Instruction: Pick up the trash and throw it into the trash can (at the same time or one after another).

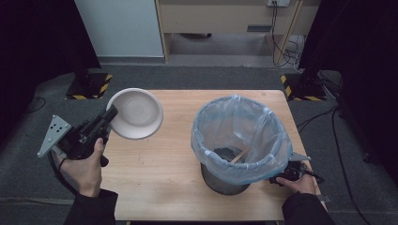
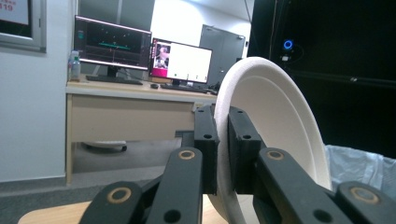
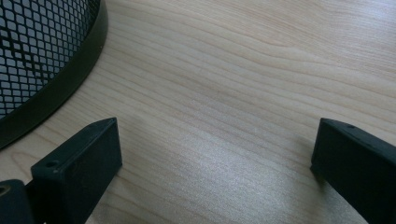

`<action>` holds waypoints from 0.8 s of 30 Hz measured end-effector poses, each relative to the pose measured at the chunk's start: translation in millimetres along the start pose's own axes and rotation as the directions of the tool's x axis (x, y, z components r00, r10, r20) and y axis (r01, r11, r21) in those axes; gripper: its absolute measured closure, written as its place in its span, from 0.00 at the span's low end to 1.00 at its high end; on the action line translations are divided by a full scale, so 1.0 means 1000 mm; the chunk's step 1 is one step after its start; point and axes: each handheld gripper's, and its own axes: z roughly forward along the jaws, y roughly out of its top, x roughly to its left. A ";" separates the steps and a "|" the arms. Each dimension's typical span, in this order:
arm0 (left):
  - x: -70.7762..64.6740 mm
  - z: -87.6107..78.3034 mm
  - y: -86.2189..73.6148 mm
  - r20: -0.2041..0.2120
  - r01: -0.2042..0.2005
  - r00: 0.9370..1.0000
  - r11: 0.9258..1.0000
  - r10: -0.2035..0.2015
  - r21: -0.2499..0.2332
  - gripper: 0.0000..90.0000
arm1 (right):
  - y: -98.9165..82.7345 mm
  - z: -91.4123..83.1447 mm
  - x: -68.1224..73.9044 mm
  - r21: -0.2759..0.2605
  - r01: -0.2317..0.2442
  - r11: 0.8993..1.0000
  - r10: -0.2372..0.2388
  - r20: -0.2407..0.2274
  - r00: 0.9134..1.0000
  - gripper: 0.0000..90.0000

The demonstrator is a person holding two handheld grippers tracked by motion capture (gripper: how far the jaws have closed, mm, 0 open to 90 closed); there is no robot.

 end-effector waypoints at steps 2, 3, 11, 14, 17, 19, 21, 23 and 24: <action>-0.002 -0.001 0.003 0.004 -0.001 1.000 1.000 0.001 -0.012 0.93 | 0.000 0.000 0.000 0.000 0.000 1.000 0.000 0.000 1.000 0.02; -0.002 -0.001 0.004 0.006 0.001 1.000 1.000 -0.001 -0.019 0.93 | 0.000 0.000 0.000 0.000 0.000 1.000 0.000 0.000 1.000 0.02; -0.011 -0.004 0.017 0.029 -0.008 1.000 0.998 0.010 -0.060 0.93 | 0.000 0.000 0.000 0.000 0.001 1.000 -0.001 0.000 1.000 0.02; -0.015 -0.001 0.022 0.041 -0.011 0.999 0.997 0.014 -0.070 0.93 | 0.000 0.000 0.000 0.000 0.001 1.000 -0.001 0.000 1.000 0.02; -0.020 0.001 0.027 0.052 -0.019 0.998 0.997 0.023 -0.080 0.93 | 0.000 0.000 0.000 0.000 0.001 1.000 -0.001 0.000 1.000 0.02; -0.024 0.003 0.031 0.058 -0.021 0.998 0.996 0.026 -0.089 0.93 | 0.000 0.000 0.000 0.000 0.001 1.000 -0.001 0.000 1.000 0.02; -0.027 0.007 0.034 0.068 -0.020 0.997 0.995 0.027 -0.096 0.93 | 0.000 0.000 0.000 0.000 0.001 1.000 -0.001 0.000 1.000 0.02; -0.031 0.010 0.036 0.076 -0.024 0.997 0.995 0.031 -0.100 0.93 | 0.000 0.000 0.000 0.000 0.001 1.000 -0.001 0.000 1.000 0.02; -0.033 0.012 0.037 0.082 -0.024 0.996 0.995 0.032 -0.101 0.93 | 0.000 0.000 0.000 0.000 0.001 1.000 -0.001 0.000 1.000 0.02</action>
